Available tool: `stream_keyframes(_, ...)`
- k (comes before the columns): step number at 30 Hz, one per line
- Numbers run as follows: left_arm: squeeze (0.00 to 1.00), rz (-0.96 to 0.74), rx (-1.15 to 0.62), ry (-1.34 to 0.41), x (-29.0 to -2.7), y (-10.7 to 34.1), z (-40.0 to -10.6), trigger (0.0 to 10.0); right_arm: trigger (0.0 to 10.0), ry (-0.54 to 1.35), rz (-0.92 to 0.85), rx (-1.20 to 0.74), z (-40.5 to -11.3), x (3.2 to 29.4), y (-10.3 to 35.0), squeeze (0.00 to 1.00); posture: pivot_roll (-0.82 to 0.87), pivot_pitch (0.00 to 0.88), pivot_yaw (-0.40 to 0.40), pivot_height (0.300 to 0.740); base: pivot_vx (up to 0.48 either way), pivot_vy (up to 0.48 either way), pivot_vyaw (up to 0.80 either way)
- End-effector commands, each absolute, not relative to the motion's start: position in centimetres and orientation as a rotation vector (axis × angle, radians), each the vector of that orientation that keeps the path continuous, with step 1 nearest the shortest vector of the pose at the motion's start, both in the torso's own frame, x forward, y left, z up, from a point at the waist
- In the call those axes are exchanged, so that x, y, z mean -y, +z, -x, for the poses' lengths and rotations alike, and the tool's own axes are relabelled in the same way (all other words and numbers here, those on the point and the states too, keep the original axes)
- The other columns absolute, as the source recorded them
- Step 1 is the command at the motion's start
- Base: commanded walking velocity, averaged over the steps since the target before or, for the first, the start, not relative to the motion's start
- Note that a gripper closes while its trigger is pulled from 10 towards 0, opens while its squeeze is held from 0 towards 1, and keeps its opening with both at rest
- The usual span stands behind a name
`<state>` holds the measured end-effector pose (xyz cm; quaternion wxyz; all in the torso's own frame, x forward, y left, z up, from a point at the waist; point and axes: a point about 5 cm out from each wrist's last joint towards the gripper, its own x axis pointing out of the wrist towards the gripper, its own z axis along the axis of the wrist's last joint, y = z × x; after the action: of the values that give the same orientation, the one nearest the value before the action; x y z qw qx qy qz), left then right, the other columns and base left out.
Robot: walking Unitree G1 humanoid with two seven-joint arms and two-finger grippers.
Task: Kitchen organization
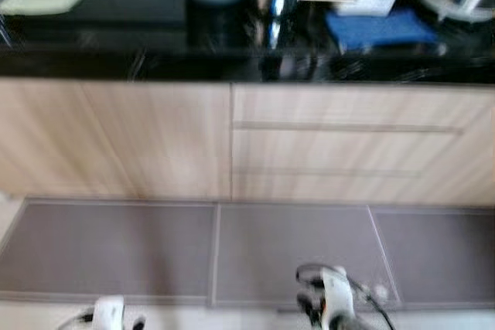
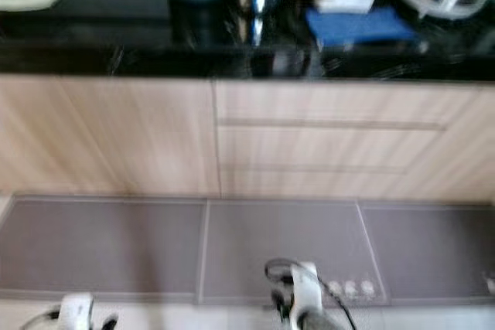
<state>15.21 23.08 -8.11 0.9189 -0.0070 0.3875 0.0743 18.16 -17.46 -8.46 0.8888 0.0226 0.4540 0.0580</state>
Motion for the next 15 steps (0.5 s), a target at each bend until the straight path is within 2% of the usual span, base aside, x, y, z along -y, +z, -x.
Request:
stream_keyframes(1,0.00,0.004,-0.832,0.167,-23.69,-8.37,-14.35,10.0,10.0,0.146,-0.035,-0.940,-18.26,16.99,-8.44,0.00,0.05,0.090,-0.042,0.740,0.000,-0.326,0.00)
stream_keyframes(15,0.00,0.002,-0.841,0.156,-23.33,-8.51,-14.33,10.0,10.0,0.129,-0.061,-0.946,-18.16,17.08,-8.49,0.00,0.05,0.113,-0.048,0.740,0.000,-0.326,0.00)
